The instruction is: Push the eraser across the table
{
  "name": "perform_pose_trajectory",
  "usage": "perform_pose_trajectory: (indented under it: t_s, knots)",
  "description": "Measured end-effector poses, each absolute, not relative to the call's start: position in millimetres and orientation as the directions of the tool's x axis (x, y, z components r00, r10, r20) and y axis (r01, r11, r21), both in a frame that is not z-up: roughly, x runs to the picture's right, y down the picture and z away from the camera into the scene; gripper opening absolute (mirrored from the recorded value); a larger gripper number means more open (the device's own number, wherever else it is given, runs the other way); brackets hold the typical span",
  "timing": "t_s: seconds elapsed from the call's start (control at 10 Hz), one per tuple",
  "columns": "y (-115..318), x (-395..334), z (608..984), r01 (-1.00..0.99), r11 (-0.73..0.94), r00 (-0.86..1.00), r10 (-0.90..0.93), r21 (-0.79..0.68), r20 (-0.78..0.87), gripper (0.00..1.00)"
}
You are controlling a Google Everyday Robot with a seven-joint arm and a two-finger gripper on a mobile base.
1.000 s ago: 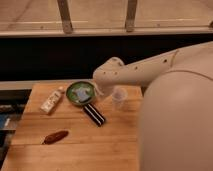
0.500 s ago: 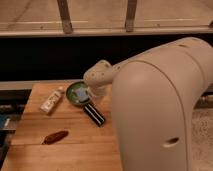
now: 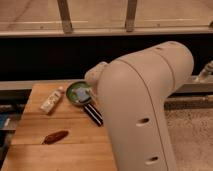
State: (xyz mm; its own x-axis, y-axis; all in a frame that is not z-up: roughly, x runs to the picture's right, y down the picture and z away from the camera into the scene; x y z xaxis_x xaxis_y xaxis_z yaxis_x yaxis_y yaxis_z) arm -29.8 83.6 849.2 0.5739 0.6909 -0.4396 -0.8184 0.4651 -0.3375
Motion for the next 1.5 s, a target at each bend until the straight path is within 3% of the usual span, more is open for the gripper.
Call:
perform_pose_trajectory:
  t_s: [0.6, 1.5]
  knots:
    - [84, -33, 851, -0.813, 0.469, 0.582, 0.685, -0.346, -0.439, 0.0]
    - [117, -25, 903, -0.808, 0.444, 0.59, 0.619, -0.389, -0.519, 0.0]
